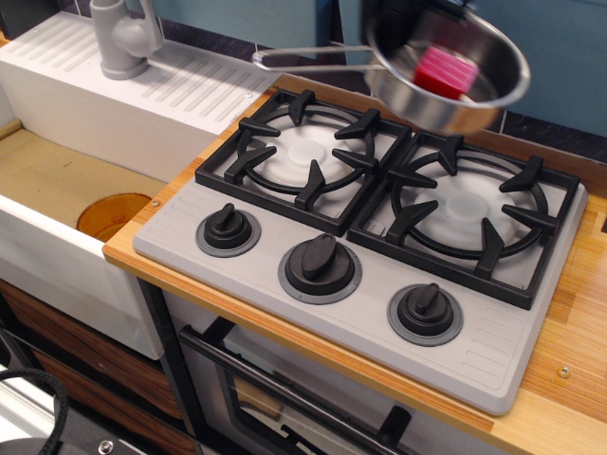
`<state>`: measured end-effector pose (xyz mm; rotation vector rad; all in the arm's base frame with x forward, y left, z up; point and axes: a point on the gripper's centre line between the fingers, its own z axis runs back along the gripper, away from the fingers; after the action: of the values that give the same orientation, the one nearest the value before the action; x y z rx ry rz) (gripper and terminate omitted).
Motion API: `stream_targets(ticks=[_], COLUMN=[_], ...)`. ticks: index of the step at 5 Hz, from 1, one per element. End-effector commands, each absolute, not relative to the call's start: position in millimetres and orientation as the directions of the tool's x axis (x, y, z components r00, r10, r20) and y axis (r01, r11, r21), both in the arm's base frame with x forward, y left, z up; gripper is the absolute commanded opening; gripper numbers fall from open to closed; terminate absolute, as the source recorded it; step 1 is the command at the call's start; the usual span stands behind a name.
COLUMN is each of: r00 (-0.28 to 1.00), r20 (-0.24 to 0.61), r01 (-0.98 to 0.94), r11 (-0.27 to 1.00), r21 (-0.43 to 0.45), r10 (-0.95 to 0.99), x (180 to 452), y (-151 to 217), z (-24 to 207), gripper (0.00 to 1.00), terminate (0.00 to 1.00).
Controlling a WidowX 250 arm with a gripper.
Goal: Put redcube in pan and put pan on stove
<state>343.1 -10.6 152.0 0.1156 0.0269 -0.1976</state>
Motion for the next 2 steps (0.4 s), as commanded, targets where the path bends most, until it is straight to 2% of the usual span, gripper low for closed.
stream_targets(ticks=[1, 2], r00=[0.977, 0.972], r20=[0.065, 0.076], r01=[0.195, 0.211], r11=[0.974, 0.970], r21=[0.117, 0.120], r10=[-0.204, -0.220], x=[337, 344], y=[9, 26], z=[165, 159], gripper=[0.00, 0.00], terminate=[0.00, 0.00])
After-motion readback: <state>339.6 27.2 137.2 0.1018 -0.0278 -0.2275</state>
